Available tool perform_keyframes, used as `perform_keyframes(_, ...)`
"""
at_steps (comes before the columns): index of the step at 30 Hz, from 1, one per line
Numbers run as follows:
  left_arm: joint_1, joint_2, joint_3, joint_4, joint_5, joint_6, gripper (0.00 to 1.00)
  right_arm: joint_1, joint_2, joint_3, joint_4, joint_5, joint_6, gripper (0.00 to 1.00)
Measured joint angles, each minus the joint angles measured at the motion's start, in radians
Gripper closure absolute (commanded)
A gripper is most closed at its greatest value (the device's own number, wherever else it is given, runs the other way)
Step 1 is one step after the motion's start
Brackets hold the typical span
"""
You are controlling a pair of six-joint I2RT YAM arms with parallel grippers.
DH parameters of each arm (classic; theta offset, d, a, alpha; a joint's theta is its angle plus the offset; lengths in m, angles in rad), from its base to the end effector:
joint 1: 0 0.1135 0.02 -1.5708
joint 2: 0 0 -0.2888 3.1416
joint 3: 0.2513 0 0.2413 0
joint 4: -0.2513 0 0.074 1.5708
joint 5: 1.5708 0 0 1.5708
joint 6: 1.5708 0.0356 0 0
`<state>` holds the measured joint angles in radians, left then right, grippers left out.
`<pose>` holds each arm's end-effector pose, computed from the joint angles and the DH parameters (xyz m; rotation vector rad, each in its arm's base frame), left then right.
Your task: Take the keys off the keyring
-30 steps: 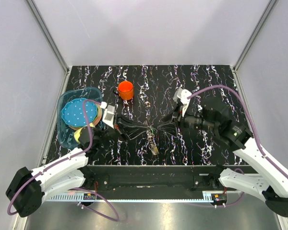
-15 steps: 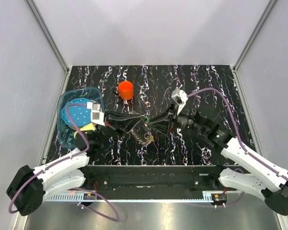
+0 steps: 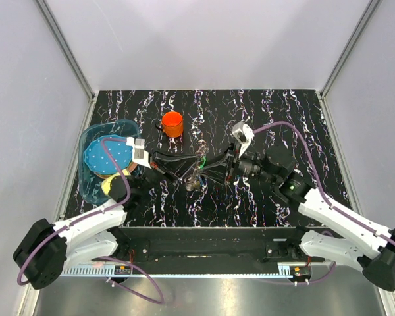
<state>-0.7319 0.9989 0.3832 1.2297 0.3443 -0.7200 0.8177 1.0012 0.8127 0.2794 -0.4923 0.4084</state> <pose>0.1237 -0.1272 0.3323 0.3585 1.0486 -1.4816 0.1314 0.1647 0.3814 -0.7503 1.4656 1.3266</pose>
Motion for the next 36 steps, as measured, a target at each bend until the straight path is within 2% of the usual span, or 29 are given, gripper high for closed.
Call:
perform_keyframes(6, 0.007, 0.011, 0.0, -0.002, 0.023, -0.04, 1.0, 0.002, -0.114, 0.001, -0.129, 0.072, -0.126, 0.53)
perform_keyframes(12, 0.019, 0.012, 0.011, -0.002, 0.093, -0.089, 1.0, 0.002, -0.183, 0.032, -0.251, 0.117, -0.242, 0.55)
perform_keyframes(19, 0.025, 0.013, 0.024, -0.001, 0.163, -0.134, 1.0, 0.002, -0.195, 0.089, -0.333, 0.1, -0.367, 0.64)
perform_keyframes(29, 0.025, 0.021, 0.038, 0.0, 0.252, -0.183, 1.0, 0.004, -0.138, 0.212, -0.469, -0.066, -0.566, 0.61)
perform_keyframes(36, 0.025, 0.025, 0.043, 0.0, 0.285, -0.199, 1.0, 0.005, -0.091, 0.236, -0.535, -0.139, -0.639, 0.68)
